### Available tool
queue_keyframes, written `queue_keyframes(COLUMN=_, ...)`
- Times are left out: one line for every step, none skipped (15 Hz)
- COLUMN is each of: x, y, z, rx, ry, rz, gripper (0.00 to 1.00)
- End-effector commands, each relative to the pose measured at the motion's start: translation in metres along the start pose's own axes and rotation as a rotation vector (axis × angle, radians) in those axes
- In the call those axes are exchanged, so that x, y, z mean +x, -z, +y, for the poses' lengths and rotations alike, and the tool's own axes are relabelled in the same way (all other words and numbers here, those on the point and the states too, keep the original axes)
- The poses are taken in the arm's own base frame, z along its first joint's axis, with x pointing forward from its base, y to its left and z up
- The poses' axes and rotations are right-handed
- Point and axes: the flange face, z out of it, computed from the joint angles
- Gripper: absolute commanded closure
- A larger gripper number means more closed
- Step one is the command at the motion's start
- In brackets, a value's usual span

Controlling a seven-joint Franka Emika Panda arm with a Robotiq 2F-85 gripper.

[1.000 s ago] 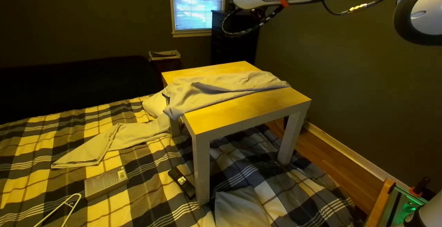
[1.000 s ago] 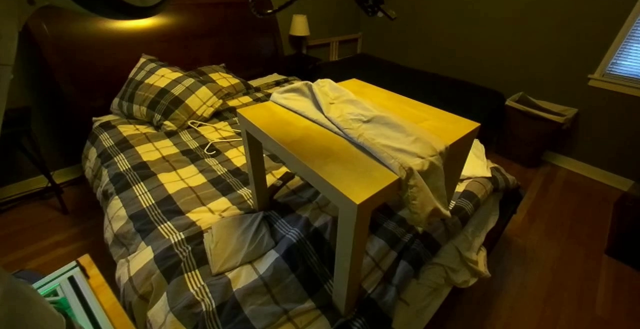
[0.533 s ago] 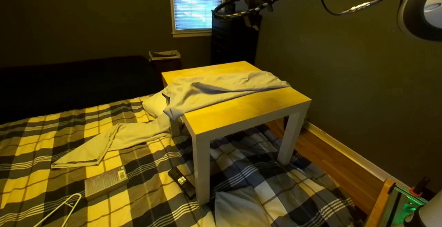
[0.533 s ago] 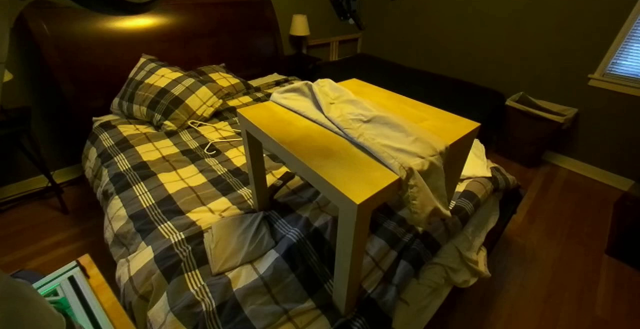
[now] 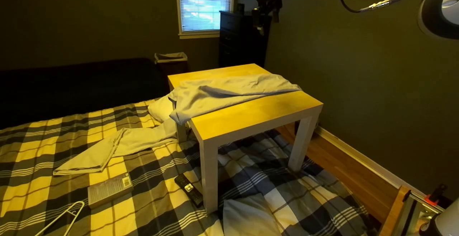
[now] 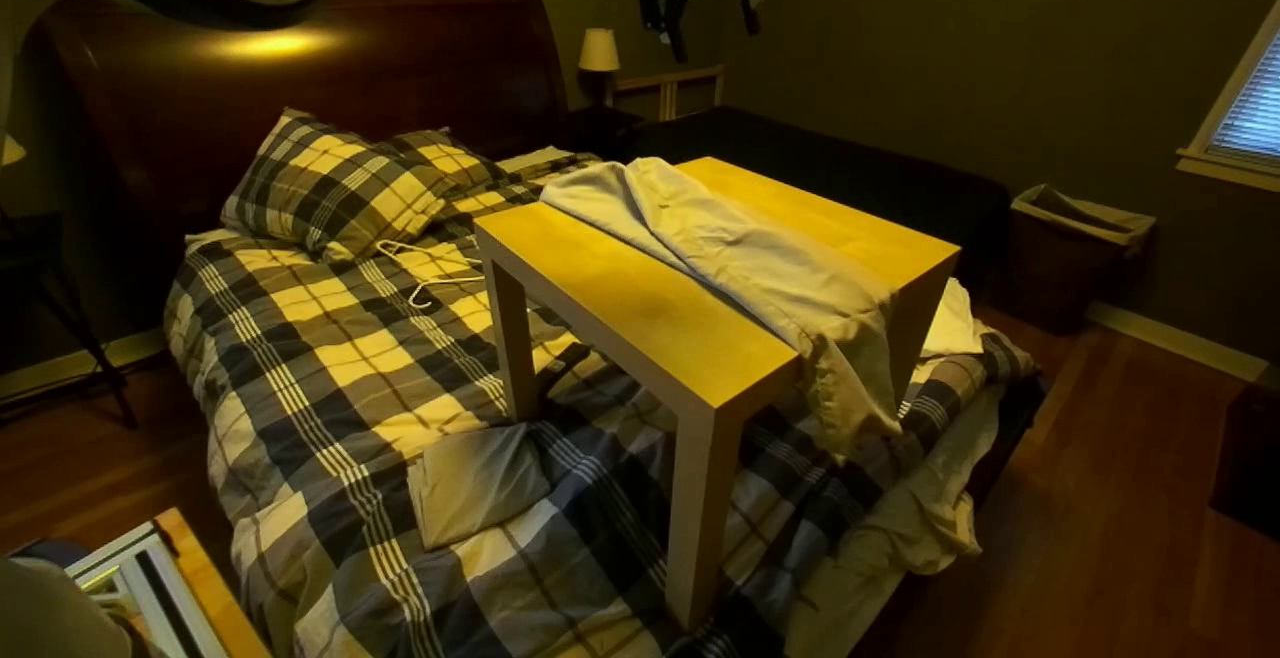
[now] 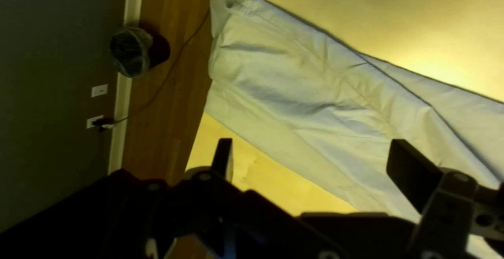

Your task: Put the cloth on the table

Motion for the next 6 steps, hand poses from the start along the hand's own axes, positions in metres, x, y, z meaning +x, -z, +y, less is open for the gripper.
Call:
queue_keyframes(x=-0.0114, y=0.0033, z=0.0045, rx=0.185, ry=0.063, rz=-0.014, gripper=0.0)
queue_keyframes(x=-0.0136, y=0.0032, z=0.0068, rx=0.237, ry=0.063, rz=-0.013, gripper=0.0)
queue_keyframes(x=-0.0064, y=0.0004, z=0.0029, rx=0.142, ry=0.034, rz=-0.004, gripper=0.0)
queue_keyframes(x=-0.0083, y=0.0004, z=0.0043, rx=0.175, ry=0.038, rz=-0.005, gripper=0.0)
queue_keyframes(x=-0.0093, y=0.0006, z=0.0061, rx=0.19, ry=0.041, rz=-0.004, gripper=0.0)
queue_keyframes(x=-0.0097, y=0.0005, z=0.0069, rx=0.198, ry=0.042, rz=-0.002, gripper=0.0)
